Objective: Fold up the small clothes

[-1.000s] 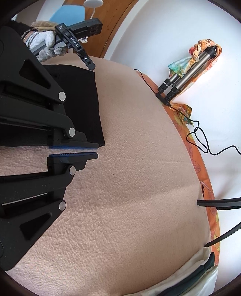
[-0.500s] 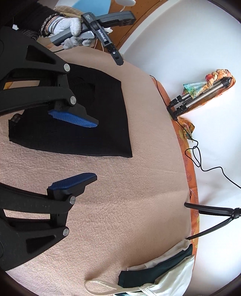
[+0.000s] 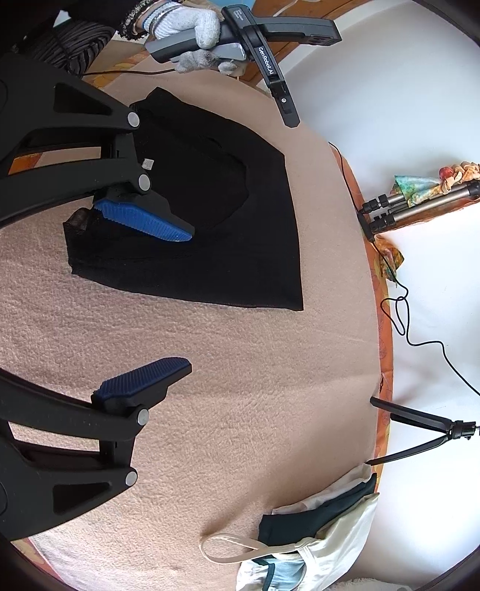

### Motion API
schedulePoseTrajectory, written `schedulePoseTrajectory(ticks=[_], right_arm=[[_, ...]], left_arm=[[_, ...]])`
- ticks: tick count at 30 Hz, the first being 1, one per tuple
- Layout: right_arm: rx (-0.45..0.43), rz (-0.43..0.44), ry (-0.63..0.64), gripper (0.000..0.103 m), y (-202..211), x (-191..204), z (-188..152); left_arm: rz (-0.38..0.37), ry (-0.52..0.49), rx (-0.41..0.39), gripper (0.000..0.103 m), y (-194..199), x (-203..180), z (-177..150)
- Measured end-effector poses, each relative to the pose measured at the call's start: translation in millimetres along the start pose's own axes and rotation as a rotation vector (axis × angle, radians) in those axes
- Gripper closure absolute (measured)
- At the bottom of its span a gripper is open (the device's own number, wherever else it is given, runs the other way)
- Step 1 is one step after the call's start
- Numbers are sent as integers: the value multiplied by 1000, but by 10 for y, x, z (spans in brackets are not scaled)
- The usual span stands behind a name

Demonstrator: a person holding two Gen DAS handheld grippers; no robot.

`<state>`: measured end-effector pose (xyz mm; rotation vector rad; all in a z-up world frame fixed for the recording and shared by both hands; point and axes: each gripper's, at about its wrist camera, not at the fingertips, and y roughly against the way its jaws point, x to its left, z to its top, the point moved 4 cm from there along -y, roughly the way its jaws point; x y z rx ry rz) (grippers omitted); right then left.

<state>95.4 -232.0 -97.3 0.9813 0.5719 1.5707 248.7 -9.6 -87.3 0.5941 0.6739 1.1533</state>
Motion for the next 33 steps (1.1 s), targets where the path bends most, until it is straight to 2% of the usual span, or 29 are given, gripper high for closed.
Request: schedulePoseTrajectory(ticks=[4, 10, 15, 19, 22, 26, 30, 33], right_arm=[[46, 71, -80, 29, 11, -112, -61], [122, 286, -304, 29, -23, -307, -203], [190, 399, -358, 29, -118, -234, -377], [220, 422, -391, 29, -184, -196, -477], [233, 484, -426, 31, -199, -178, -513], [243, 524, -412, 34, -242, -66, -533], [237, 548, -409, 34, -268, -1, -509], [227, 579, -451, 35, -291, -12, -494]], left_arm=[[-87, 114, 59, 40, -116, 174, -41], [-233, 328, 137, 39, -276, 418, -114], [-299, 445, 181, 39, -421, 541, -159], [-310, 459, 202, 39, -506, 573, -189], [-330, 457, 196, 39, -537, 570, -163], [-385, 446, 203, 39, -589, 504, -154], [-400, 395, 199, 40, -630, 392, -121], [-390, 337, 197, 42, -647, 288, -101]])
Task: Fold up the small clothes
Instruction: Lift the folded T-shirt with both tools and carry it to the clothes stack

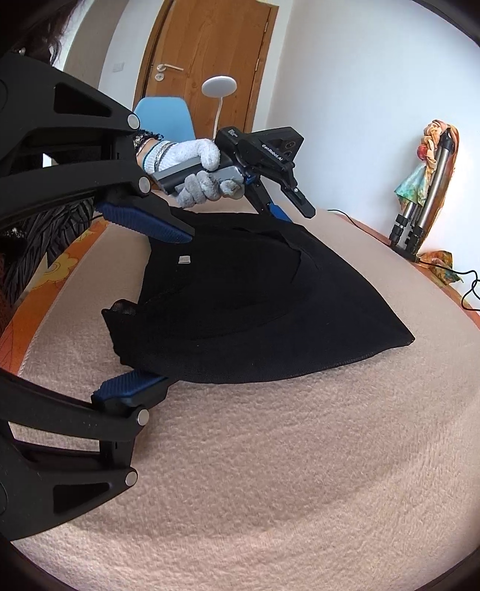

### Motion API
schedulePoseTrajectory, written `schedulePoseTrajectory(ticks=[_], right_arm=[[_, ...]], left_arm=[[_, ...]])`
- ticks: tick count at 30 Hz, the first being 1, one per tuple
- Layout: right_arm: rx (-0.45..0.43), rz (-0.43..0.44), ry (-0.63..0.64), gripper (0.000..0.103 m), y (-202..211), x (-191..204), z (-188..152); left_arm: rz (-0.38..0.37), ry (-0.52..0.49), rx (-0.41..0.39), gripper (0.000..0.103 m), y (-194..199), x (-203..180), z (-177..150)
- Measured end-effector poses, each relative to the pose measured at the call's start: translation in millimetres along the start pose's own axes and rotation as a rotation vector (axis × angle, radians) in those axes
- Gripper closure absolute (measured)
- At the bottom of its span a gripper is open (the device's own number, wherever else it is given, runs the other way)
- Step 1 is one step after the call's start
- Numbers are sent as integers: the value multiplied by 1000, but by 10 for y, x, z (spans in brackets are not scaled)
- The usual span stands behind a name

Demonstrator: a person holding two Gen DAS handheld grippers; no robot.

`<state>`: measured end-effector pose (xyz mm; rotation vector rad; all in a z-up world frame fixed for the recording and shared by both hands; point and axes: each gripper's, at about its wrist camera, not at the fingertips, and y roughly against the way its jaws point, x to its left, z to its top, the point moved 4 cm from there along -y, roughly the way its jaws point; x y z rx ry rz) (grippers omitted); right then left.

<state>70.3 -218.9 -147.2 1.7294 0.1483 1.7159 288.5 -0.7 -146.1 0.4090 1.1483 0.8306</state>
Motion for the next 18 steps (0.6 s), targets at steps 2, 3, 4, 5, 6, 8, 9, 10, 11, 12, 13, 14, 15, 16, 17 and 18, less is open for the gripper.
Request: schedulePoseTrajectory(ticks=[2, 3, 4, 5, 6, 8, 9, 10, 11, 12, 13, 14, 15, 16, 17, 18], right_arm=[[-9, 12, -18, 37, -19, -7, 27], [-11, 15, -19, 37, -44, 11, 40], [-12, 12, -16, 38, -53, 25, 47], [-13, 12, -14, 38, -71, 44, 49], [-14, 13, -13, 39, -89, 59, 45], [-17, -8, -4, 48, -125, 90, 45], [-17, -21, 2, 50, -144, 99, 45], [-14, -28, 5, 55, -161, 106, 47], [-14, -36, 4, 62, -185, 102, 55], [-13, -49, 4, 66, -192, 96, 59], [-14, -66, 3, 77, -198, 90, 61], [-14, -92, 2, 88, -207, 77, 60], [-14, -117, 7, 89, -211, 65, 56], [-18, -126, 14, 90, -212, 70, 55], [-20, -142, 25, 91, -206, 84, 51], [-24, -170, 50, 92, -205, 118, 55]], left_arm=[[25, -38, -4, 42, -33, -55, -6], [35, -53, -5, 46, -51, -79, -8], [41, -61, -2, 52, -70, -86, -8], [41, -63, -1, 54, -85, -88, -8], [40, -63, -5, 57, -89, -85, -2], [33, -47, 21, 83, -141, -60, -15], [37, -45, 30, 93, -170, -52, -36], [44, -56, 16, 93, -164, -62, -50], [58, -70, 14, 93, -164, -79, -58], [68, -82, 12, 93, -158, -95, -60], [77, -88, 6, 96, -152, -104, -62], [92, -92, -5, 97, -138, -108, -64], [105, -95, -13, 97, -131, -114, -69], [117, -100, -25, 97, -111, -124, -69], [124, -110, -37, 98, -91, -146, -68], [133, -127, -47, 98, -68, -177, -67]])
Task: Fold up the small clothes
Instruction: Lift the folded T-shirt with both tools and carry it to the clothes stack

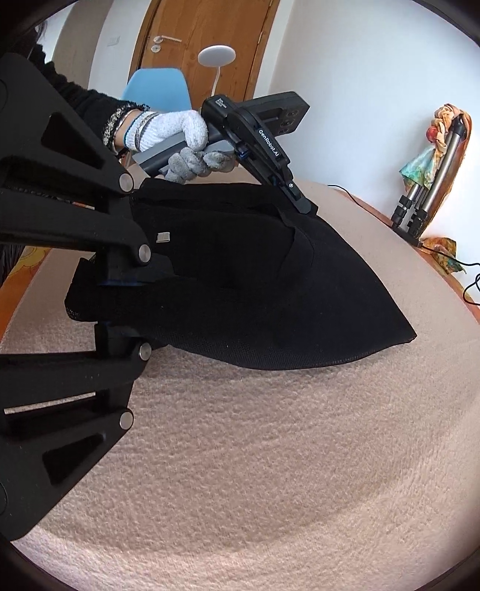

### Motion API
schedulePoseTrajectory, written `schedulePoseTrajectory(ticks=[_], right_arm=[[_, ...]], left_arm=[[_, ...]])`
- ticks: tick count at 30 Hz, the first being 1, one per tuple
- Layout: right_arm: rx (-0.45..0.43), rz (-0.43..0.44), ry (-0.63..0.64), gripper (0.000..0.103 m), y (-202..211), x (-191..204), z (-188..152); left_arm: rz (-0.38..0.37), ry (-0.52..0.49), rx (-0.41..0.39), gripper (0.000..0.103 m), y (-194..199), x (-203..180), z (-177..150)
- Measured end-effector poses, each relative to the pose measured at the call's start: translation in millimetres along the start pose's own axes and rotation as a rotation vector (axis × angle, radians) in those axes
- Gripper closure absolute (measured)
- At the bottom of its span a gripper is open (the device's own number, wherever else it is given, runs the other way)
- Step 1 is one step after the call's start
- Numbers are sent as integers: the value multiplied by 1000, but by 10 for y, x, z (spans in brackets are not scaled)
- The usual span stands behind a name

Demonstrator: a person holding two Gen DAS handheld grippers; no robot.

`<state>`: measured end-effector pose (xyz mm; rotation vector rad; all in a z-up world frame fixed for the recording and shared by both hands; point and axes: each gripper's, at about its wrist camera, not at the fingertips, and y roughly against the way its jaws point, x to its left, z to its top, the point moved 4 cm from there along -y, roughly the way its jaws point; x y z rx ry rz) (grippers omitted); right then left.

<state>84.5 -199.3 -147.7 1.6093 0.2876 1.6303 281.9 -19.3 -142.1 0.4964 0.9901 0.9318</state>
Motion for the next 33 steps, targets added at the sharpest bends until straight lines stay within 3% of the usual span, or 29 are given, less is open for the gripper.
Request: schedulePoseTrajectory(ticks=[5, 11, 18, 33], right_arm=[[-48, -132, 139, 94, 90, 231, 30], [-95, -200, 237, 94, 222, 434, 75], [-148, -278, 327, 94, 438, 579, 119], [-297, -426, 358, 94, 1529, 177, 404]], left_arm=[[34, -68, -62, 98, 152, -150, 35], [47, -150, -117, 98, 304, -400, 73], [5, -227, -169, 99, 440, -807, 169], [-124, -349, -213, 99, 201, -1996, 462]])
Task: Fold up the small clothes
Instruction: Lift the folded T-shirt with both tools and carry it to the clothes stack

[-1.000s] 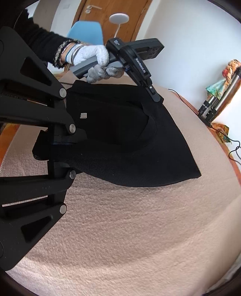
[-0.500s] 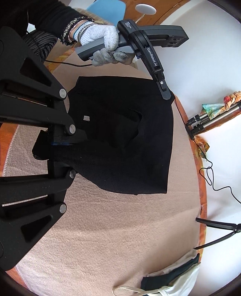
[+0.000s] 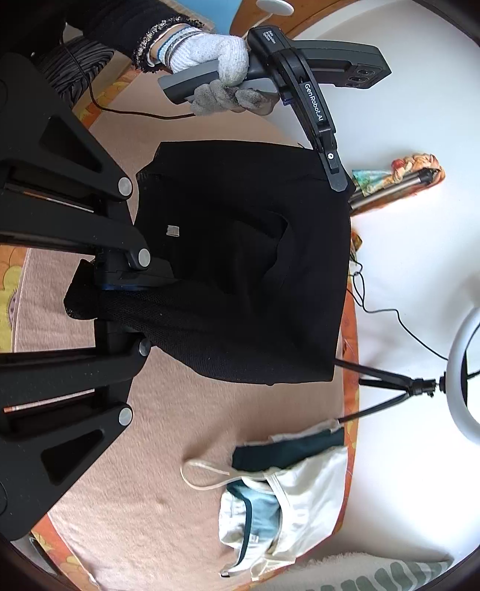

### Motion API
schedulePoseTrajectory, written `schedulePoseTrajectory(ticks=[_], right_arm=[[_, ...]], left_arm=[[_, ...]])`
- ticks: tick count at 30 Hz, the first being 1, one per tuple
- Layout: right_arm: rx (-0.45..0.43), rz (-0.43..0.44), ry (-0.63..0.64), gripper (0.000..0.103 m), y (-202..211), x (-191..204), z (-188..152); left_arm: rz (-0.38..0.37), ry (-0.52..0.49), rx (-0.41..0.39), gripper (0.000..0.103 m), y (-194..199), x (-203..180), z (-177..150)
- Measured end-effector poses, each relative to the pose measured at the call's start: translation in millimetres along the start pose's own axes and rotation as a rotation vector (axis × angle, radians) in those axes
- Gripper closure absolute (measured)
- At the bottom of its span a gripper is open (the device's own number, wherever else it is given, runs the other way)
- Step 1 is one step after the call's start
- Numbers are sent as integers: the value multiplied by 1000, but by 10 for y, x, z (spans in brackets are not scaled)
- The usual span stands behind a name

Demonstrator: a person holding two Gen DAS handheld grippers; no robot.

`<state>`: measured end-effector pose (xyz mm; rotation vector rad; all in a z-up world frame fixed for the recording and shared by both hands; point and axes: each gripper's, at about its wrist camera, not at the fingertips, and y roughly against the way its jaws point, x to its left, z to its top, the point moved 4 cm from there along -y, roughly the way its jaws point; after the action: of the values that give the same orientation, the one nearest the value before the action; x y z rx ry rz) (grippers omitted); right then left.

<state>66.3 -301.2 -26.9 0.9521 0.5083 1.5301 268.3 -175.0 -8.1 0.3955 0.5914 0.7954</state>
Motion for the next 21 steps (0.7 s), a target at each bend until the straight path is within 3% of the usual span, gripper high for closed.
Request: schedulePoseTrajectory(ticks=[21], right_arm=[[-93, -354, 7, 95, 587, -1806, 525]], left_arm=[[-145, -143, -45, 99, -1389, -1513, 709]])
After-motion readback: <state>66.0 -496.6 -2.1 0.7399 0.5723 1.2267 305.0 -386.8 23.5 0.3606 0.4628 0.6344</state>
